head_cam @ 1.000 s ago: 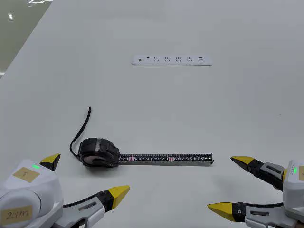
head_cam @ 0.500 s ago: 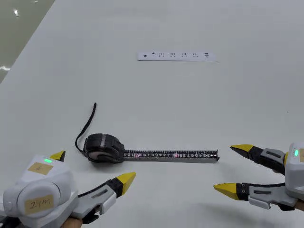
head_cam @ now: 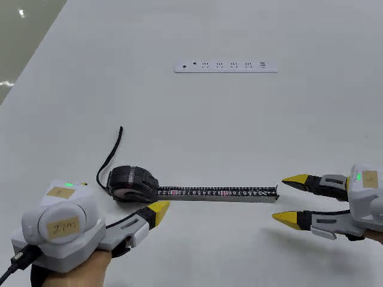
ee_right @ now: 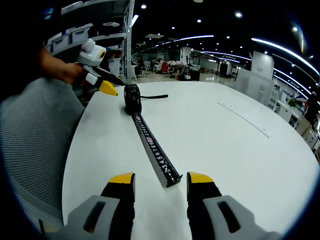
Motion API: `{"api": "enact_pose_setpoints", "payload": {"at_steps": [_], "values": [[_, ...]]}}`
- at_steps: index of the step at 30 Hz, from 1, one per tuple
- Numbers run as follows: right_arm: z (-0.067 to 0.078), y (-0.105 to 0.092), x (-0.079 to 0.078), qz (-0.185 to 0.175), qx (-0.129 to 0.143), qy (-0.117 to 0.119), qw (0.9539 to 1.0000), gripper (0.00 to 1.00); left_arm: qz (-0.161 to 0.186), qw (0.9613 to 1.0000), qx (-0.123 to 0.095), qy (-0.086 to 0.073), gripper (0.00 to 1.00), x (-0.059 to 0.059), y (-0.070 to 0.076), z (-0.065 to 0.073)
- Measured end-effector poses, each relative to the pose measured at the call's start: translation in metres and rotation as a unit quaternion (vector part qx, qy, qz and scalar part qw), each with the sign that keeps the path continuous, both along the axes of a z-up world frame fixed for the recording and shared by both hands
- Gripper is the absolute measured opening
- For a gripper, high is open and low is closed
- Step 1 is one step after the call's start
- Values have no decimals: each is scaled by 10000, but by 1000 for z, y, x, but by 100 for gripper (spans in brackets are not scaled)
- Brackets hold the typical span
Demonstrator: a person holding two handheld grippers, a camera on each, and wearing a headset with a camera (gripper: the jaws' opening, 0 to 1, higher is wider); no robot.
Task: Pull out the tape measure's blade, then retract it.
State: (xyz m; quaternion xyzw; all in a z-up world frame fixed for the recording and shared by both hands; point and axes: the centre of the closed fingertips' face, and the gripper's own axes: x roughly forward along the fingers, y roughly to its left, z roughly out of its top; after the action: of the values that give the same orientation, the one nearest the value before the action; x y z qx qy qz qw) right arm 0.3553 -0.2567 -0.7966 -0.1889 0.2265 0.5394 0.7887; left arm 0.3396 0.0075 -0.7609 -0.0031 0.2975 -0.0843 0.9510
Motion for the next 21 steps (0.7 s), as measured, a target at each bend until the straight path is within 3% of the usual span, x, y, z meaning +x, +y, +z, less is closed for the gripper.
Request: {"api": "enact_pose_setpoints", "payload": {"at_steps": [7, 10, 21], "values": [[-7, 2, 6, 87, -62, -21, 9999, 33, 159, 9998, -76, 93, 84, 9, 3, -12], [-13, 2, 10, 113, -91, -30, 9999, 30, 187, 9995, -219, 132, 81, 13, 1, -17], [-24, 7, 18, 190, -142, -47, 9997, 19, 377, 9987, -260, 217, 73, 25, 4, -29]]}}
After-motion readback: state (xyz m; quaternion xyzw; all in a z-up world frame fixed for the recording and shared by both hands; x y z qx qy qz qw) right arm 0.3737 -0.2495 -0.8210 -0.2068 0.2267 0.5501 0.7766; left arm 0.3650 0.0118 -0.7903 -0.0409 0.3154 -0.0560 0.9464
